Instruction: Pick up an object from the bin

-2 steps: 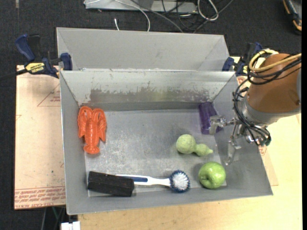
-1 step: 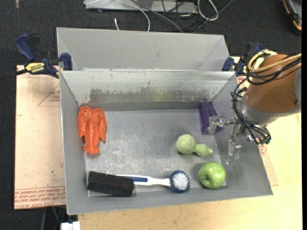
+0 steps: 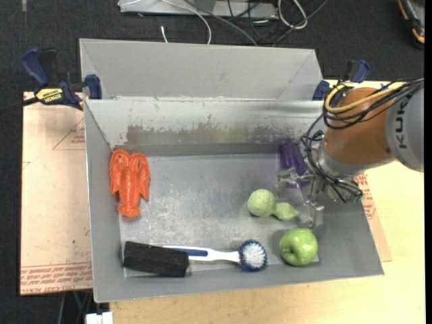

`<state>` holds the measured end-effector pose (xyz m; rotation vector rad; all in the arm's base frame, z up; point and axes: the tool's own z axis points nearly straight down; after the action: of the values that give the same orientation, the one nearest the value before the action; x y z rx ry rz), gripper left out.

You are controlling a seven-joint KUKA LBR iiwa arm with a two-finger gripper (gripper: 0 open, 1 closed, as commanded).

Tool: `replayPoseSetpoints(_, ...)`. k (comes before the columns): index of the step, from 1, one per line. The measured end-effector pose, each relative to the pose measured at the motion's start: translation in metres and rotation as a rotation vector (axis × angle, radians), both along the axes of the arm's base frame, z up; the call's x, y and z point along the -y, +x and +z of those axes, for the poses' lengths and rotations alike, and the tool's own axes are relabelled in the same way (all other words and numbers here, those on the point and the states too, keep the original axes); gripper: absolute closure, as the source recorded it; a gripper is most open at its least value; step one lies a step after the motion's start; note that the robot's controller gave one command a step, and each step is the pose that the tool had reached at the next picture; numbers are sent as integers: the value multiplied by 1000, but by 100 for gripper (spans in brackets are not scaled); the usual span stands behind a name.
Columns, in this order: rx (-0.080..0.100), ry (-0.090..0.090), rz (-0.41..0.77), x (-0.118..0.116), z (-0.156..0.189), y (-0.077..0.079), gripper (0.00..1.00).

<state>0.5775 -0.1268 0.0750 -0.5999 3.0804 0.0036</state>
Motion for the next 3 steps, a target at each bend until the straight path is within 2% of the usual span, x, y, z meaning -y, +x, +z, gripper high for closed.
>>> replayPoseSetpoints(1, 0, -1, -12, -6, 16, 12, 0)
replayPoseSetpoints(2, -1, 3, -20, -20, -6, 9, 0)
replayPoseSetpoints(3, 3, 2, -56, -33, -5, 17, 100)
